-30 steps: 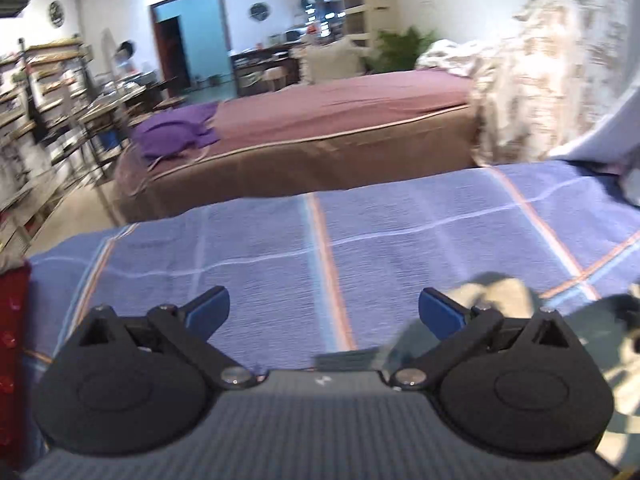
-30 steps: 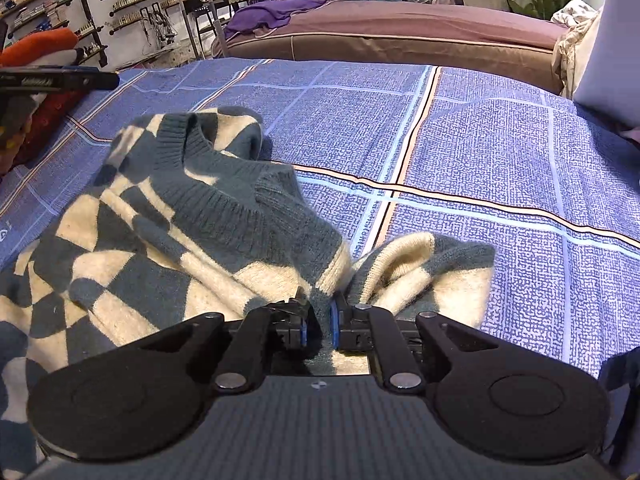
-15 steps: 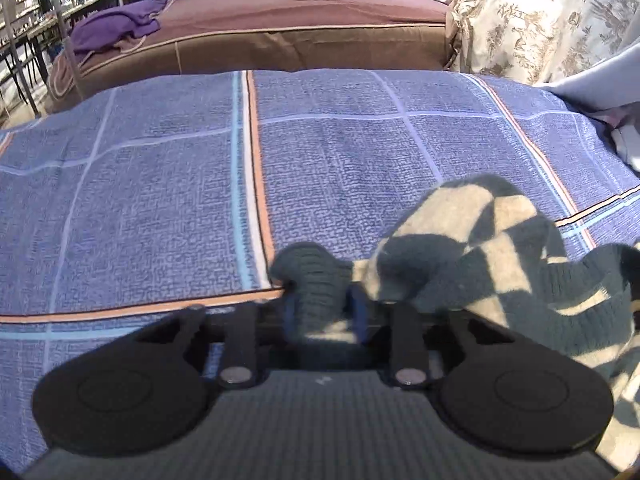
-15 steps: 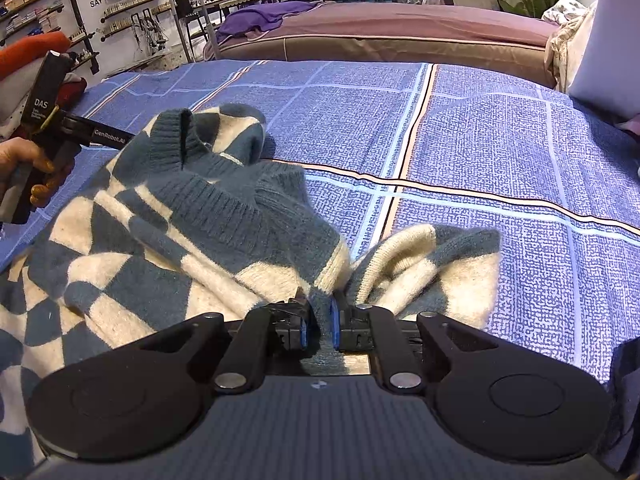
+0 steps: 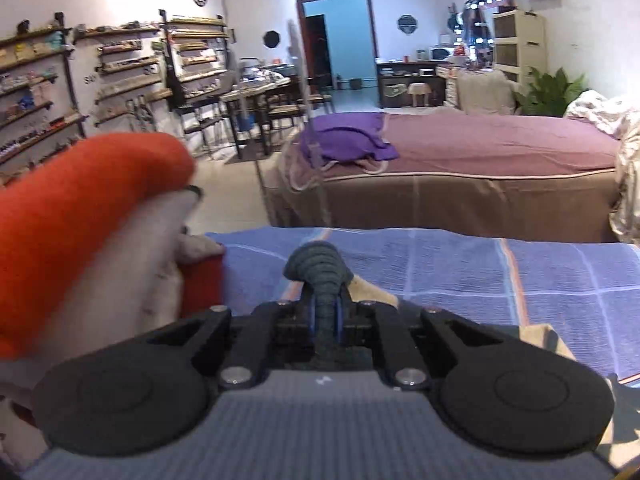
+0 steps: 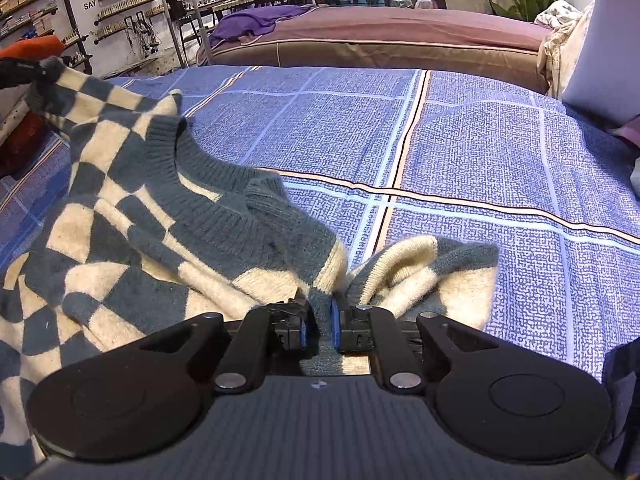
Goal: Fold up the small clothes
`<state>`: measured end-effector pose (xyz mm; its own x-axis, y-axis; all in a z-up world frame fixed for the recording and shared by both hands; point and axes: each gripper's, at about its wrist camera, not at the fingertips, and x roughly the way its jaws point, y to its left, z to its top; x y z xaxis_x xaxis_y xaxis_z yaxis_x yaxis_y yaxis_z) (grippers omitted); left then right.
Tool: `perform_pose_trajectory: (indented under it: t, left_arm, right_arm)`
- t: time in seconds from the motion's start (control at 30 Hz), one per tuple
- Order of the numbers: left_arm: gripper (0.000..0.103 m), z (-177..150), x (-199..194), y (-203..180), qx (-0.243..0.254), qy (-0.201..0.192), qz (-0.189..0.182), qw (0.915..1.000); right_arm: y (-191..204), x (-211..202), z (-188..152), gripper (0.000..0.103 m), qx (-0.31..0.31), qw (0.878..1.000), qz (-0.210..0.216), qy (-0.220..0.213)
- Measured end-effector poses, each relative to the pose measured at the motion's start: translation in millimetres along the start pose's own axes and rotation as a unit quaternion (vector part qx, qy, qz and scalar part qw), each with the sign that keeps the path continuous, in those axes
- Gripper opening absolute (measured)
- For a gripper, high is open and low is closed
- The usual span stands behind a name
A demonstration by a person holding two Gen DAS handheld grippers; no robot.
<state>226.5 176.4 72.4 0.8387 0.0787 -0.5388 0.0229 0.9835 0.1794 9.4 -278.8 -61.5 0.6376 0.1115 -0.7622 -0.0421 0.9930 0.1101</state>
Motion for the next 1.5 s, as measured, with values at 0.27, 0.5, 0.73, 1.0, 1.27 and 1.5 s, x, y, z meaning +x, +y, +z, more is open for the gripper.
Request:
perform_pose_trajectory:
  t: [0.27,0.5,0.73,1.0,1.27,1.5]
  left_arm:
    - [0.089,-43,12,-36,0.125,0.055,0.104,0.9852]
    - [0.089,-67,-20,-137,0.189,0.027,-0.207,0.9595]
    - [0.004,-106,4,-224,0.338,0.082,-0.270,0.8978]
    - [0.003,-63,-1,-215,0.272,0.041,-0.285,0.9180]
    - [0.004,-6,57,-274,0.164,0.012,-0.253,0.9534]
    - [0.054,-39,92,-288,0.199,0.085,-0.221,0.9511]
  right_arm:
    - [6,5,11,0.020,-0.002,1.000,-0.021,-0.006]
    - [5,1,2,0.021,-0.007,1.000,-0.013,0.004]
    - [6,-6,0,0.021,-0.007,1.000,-0.012,-0.002]
    - [-4,-33,12,0.018,-0.010,0.998,-0.035,-0.059]
    - [-58,-6,81,0.017,0.017,0.985,-0.142,-0.094]
    - [-85,46,61,0.053,0.069,0.982,-0.174,-0.025]
